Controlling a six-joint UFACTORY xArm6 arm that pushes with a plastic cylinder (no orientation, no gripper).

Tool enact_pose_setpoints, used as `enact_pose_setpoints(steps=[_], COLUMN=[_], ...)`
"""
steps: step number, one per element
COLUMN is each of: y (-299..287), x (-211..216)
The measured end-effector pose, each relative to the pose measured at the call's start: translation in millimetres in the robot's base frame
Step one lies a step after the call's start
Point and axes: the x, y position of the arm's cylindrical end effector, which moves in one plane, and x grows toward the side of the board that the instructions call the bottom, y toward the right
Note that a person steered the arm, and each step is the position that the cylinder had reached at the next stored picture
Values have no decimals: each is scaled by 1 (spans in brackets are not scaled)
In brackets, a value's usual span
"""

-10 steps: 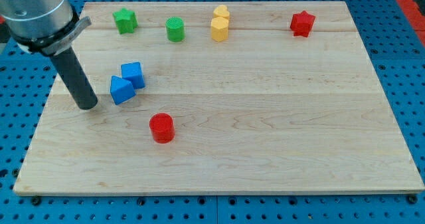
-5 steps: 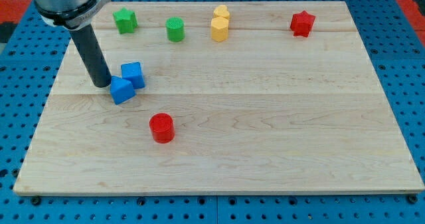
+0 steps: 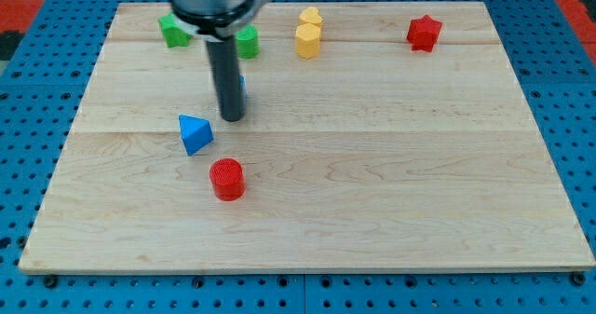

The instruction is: Separate blue triangle and the blue cube

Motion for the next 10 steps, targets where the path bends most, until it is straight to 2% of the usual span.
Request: enact_pose_setpoints(steps=[1,3,4,5,7,9,10], y=[-42,-54,-42,58,62,-56,-69], x=[-12,-38,-37,-33,-33,-39,-39])
